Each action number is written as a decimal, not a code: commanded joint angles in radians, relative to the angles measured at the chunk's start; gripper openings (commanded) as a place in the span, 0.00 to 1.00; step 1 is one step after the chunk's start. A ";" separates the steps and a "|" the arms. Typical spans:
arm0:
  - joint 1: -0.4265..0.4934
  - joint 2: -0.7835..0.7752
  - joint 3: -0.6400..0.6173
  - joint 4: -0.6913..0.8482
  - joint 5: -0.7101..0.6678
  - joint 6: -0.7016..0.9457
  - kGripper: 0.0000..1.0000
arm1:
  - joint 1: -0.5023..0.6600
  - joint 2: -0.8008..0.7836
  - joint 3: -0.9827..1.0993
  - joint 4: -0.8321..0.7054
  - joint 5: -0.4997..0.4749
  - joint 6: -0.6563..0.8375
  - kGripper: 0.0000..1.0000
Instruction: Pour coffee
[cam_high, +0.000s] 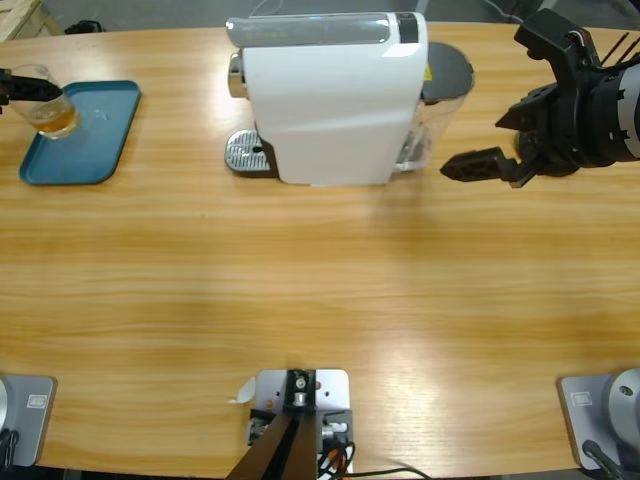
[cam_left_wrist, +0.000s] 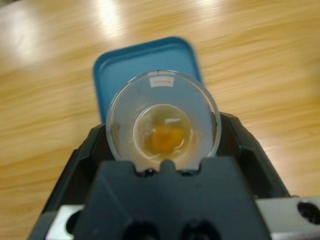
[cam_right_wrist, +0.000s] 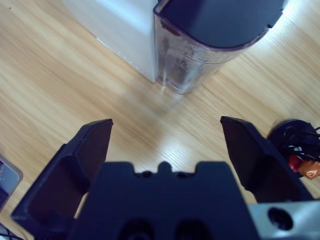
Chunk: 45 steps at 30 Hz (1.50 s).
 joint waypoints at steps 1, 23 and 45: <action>0.017 0.133 0.039 -0.098 0.024 -0.031 0.00 | 0.014 0.028 0.017 -0.022 0.009 0.010 0.97; 0.010 0.262 0.047 -0.237 -0.028 -0.081 0.70 | 0.006 0.002 0.012 0.029 0.004 0.002 0.96; -0.009 -0.200 0.033 0.181 -0.066 -0.075 1.00 | 0.008 -0.115 -0.025 0.101 -0.069 0.000 1.00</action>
